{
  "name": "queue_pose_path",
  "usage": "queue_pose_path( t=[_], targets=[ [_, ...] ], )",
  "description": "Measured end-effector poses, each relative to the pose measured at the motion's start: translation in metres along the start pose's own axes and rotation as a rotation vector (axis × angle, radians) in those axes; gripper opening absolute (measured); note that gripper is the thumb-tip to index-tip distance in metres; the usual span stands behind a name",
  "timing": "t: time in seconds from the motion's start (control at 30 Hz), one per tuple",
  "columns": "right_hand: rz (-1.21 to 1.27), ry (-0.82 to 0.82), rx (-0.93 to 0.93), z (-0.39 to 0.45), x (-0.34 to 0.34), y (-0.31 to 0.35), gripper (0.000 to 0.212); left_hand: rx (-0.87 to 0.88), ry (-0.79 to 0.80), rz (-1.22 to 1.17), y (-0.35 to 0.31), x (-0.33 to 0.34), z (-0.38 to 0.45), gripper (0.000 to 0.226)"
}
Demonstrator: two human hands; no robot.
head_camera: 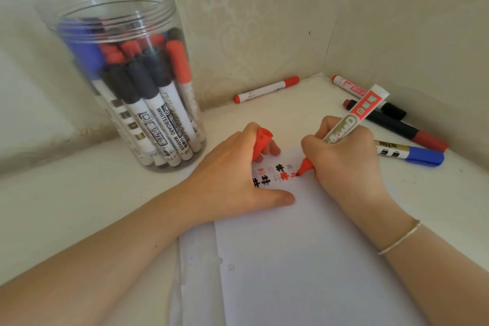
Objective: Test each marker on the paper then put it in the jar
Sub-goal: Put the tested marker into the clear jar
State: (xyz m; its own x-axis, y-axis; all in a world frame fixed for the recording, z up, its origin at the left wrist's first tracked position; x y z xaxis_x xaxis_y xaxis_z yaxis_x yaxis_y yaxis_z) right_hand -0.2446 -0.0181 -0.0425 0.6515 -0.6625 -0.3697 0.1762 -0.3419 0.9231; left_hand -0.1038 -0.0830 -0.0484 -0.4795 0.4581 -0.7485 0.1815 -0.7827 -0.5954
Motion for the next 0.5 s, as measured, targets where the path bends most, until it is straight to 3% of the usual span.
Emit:
queue_pose_path(
  t=[0.5],
  targets=[
    [0.049,0.014,0.053,0.0033,-0.0014,-0.0045,0.021,0.003,0.007,0.012,-0.0033,-0.0021,0.0,0.069]
  ],
)
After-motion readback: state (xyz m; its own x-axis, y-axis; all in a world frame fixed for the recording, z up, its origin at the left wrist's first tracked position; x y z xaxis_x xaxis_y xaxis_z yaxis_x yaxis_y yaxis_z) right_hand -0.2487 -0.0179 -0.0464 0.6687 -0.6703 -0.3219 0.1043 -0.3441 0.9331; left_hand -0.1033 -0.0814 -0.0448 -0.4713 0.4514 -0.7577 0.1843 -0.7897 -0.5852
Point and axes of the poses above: each hand's wrist, its own z-axis towards the middle knuckle, its own x-axis out of the palm, y = z × x, the point moved 5 cm from there along z, towards the middle knuckle, and after that the axes turned 15 degrees about x, right-handed, at the moved point
